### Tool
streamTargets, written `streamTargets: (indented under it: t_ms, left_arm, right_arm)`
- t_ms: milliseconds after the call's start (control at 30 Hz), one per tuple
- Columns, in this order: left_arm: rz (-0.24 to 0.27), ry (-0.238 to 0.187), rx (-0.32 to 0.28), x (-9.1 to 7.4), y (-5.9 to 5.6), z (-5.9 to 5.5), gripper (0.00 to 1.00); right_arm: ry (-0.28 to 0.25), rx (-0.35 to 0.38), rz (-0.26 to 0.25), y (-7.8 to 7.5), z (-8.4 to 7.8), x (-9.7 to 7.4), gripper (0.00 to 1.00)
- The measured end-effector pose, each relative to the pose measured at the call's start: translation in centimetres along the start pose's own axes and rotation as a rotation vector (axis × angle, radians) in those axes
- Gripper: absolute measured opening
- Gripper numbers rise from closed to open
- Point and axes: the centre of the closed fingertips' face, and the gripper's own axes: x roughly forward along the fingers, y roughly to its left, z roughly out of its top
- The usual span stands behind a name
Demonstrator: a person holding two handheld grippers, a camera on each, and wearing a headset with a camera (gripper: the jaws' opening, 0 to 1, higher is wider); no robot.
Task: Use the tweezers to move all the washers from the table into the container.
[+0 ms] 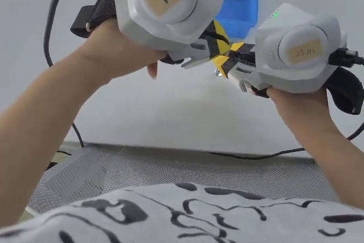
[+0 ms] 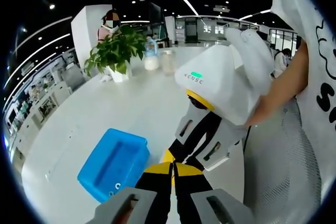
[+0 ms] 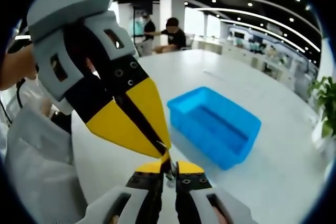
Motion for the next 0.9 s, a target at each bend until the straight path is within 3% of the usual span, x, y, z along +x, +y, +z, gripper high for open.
streamTargets:
  t_ms: [400, 600, 900]
  left_arm:
    - [0.002, 0.033, 0.057, -0.3, -0.7, -0.1, 0.0]
    - [0.018, 0.007, 0.05, -1.1, -0.2, 0.5, 0.0]
    - [0.048, -0.01, 0.085, -2.2, 0.5, 1.9, 0.0]
  right_arm:
    - [0.031, -0.074, -0.011, 0.5, 0.2, 0.0, 0.03]
    - [0.017, -0.093, -0.021, 0.4, 1.3, -0.5, 0.03]
    - [-0.017, -0.099, -0.035, 0.0, 3.1, -1.2, 0.03]
